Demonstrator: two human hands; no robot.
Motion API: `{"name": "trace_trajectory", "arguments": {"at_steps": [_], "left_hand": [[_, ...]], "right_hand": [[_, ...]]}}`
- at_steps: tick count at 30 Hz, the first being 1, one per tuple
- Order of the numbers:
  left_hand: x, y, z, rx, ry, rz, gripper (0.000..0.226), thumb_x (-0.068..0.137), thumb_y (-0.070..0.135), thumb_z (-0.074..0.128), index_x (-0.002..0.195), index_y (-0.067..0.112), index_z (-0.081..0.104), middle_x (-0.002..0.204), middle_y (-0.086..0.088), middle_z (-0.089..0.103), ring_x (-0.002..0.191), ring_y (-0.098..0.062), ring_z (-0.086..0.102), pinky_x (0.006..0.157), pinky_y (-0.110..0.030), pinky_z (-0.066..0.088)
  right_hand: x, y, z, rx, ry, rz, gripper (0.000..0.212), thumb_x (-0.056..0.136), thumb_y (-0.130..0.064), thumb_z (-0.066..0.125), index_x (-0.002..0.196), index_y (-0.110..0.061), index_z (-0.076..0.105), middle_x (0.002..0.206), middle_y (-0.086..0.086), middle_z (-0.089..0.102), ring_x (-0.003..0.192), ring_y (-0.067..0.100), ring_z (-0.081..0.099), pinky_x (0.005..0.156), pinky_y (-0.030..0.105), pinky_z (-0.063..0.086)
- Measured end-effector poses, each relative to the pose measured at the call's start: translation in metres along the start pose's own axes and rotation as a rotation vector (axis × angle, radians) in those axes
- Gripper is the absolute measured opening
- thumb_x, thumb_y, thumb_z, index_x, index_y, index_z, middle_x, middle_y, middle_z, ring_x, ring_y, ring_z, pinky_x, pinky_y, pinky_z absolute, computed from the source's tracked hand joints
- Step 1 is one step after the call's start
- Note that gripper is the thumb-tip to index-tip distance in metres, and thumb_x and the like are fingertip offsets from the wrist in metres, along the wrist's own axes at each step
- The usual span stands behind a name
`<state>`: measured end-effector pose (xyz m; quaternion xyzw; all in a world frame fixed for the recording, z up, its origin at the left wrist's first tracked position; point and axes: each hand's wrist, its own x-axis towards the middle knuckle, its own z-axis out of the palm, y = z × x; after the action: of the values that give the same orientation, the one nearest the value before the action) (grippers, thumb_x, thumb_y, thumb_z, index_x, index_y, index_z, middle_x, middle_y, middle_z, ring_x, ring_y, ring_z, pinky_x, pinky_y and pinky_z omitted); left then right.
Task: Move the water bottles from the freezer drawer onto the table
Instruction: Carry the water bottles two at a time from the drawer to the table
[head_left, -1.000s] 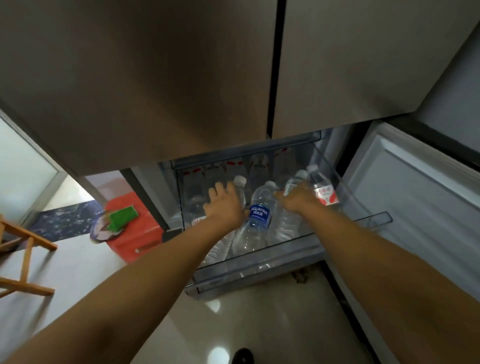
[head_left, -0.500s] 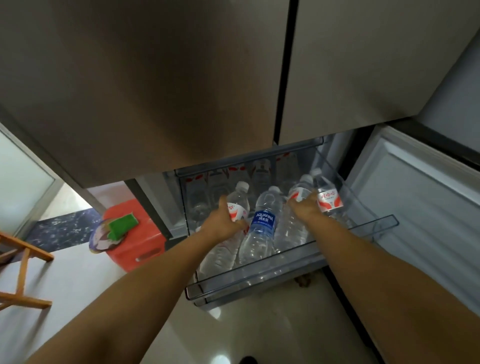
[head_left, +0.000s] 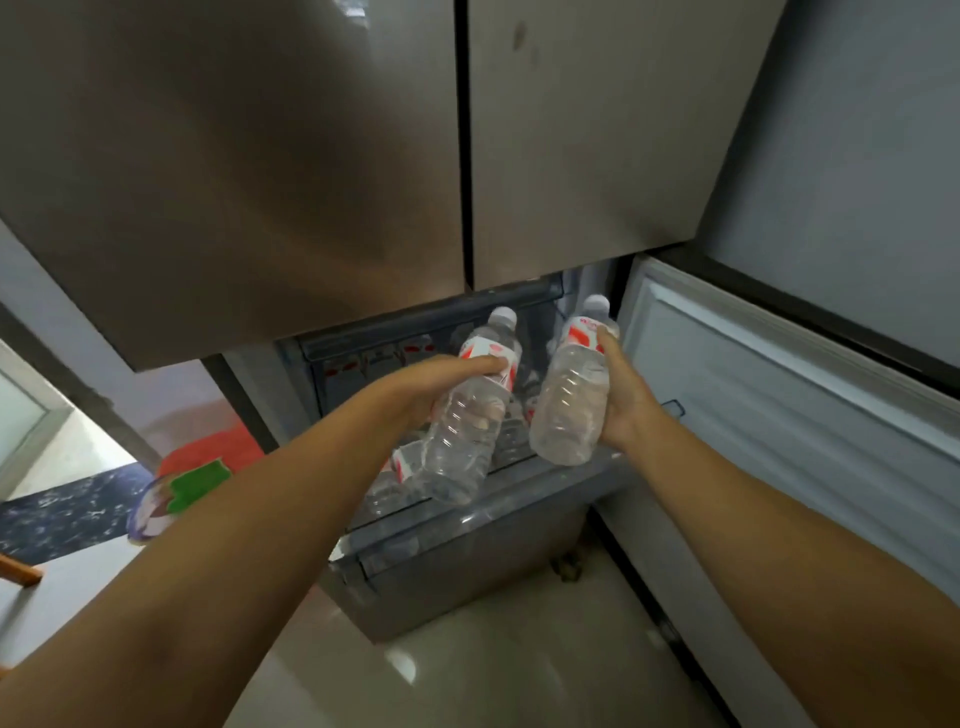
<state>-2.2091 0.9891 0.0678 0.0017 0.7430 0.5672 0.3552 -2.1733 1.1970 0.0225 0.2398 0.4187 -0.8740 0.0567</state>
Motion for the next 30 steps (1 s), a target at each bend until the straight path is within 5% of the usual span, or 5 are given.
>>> {"name": "trace_trajectory", "arguments": {"at_steps": [4, 10, 22, 26, 30], "left_hand": [[-0.009, 0.006, 0.054, -0.124, -0.001, 0.1, 0.032, 0.085, 0.036, 0.067, 0.107, 0.014, 0.059, 0.086, -0.007, 0.071, 0.072, -0.02, 0.068, 0.067, -0.033, 0.056], [-0.014, -0.022, 0.172, 0.289, 0.098, 0.372, 0.066, 0.068, 0.053, 0.072, 0.121, 0.018, 0.052, 0.107, 0.002, 0.065, 0.098, -0.016, 0.064, 0.084, -0.033, 0.054], [-0.035, -0.105, 0.353, 0.497, -0.296, 0.445, 0.05, 0.08, 0.036, 0.072, 0.118, 0.022, 0.042, 0.095, 0.016, 0.057, 0.087, -0.001, 0.058, 0.073, -0.021, 0.049], [-0.049, -0.121, 0.406, 0.623, -0.5, 0.478, 0.067, 0.07, 0.058, 0.071, 0.124, 0.028, 0.045, 0.111, 0.008, 0.064, 0.1, -0.014, 0.064, 0.089, -0.04, 0.054], [-0.069, -0.129, 0.456, 0.695, -0.666, 0.543, 0.063, 0.076, 0.045, 0.073, 0.127, 0.023, 0.045, 0.111, 0.006, 0.062, 0.1, -0.015, 0.061, 0.089, -0.035, 0.051]], "right_hand": [[-0.047, -0.011, -0.036, -0.258, 0.127, -0.18, 0.05, 0.08, -0.049, 0.07, 0.113, -0.012, 0.065, 0.099, 0.011, 0.071, 0.084, 0.027, 0.07, 0.087, 0.045, 0.055], [-0.14, -0.003, -0.125, -0.579, 0.395, -0.399, 0.048, 0.087, -0.042, 0.066, 0.122, -0.012, 0.057, 0.106, 0.007, 0.07, 0.085, 0.018, 0.069, 0.07, 0.029, 0.054], [-0.288, 0.064, -0.298, -0.521, 0.839, -0.407, 0.044, 0.083, -0.048, 0.068, 0.117, -0.024, 0.05, 0.102, -0.008, 0.064, 0.087, 0.008, 0.065, 0.076, 0.028, 0.054], [-0.337, 0.092, -0.329, -0.47, 1.048, -0.404, 0.05, 0.082, -0.049, 0.067, 0.119, -0.018, 0.056, 0.105, -0.001, 0.068, 0.092, 0.015, 0.068, 0.083, 0.034, 0.057], [-0.394, 0.119, -0.35, -0.36, 1.286, -0.417, 0.029, 0.085, -0.039, 0.07, 0.104, -0.02, 0.058, 0.093, -0.003, 0.067, 0.083, 0.011, 0.065, 0.072, 0.025, 0.052]]}}
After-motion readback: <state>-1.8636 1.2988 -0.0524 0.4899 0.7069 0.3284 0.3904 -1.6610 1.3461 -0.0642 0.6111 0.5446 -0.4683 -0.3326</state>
